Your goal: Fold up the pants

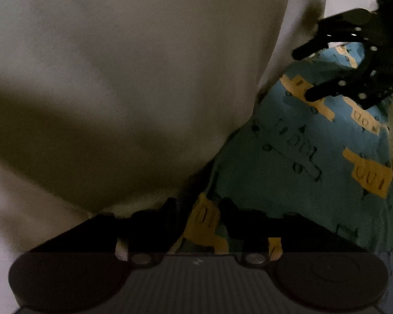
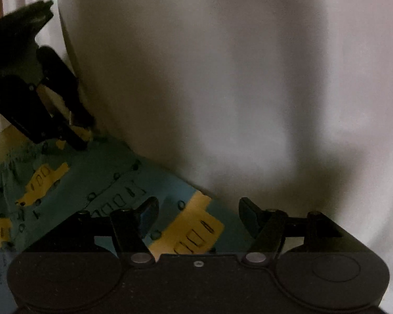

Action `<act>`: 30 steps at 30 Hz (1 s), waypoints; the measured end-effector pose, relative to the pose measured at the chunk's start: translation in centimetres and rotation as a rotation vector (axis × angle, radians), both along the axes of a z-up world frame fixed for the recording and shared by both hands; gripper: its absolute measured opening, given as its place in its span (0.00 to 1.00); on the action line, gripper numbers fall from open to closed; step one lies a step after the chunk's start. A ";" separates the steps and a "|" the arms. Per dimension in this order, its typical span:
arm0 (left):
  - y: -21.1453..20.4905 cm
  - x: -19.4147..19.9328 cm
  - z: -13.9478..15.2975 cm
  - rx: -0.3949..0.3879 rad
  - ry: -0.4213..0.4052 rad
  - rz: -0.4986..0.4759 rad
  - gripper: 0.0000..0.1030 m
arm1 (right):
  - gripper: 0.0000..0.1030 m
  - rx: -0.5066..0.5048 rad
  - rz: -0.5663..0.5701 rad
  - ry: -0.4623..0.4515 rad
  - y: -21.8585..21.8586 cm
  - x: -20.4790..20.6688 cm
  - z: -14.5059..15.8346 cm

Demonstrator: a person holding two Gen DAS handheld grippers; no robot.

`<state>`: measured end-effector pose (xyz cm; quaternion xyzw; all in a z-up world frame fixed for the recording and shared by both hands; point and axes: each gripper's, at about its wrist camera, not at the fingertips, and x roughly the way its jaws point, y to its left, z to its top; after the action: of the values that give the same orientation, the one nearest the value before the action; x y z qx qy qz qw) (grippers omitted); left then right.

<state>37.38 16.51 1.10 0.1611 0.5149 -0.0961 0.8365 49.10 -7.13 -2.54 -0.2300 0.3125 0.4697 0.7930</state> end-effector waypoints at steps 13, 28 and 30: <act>3.1 1.2 0.3 -0.149 0.099 0.072 0.15 | 0.30 -0.086 -0.003 0.098 1.5 2.7 0.2; 0.7 -0.9 1.8 -0.072 -0.003 0.075 0.04 | 0.00 -0.085 0.015 0.004 1.3 -0.1 2.3; 0.7 -1.3 2.1 -0.078 -0.012 0.068 0.04 | 0.00 -0.073 0.010 -0.019 0.8 -1.1 2.8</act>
<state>36.06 17.24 3.19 0.1114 0.5107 -0.0865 0.8481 48.03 -6.38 0.27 -0.2647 0.3208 0.4597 0.7846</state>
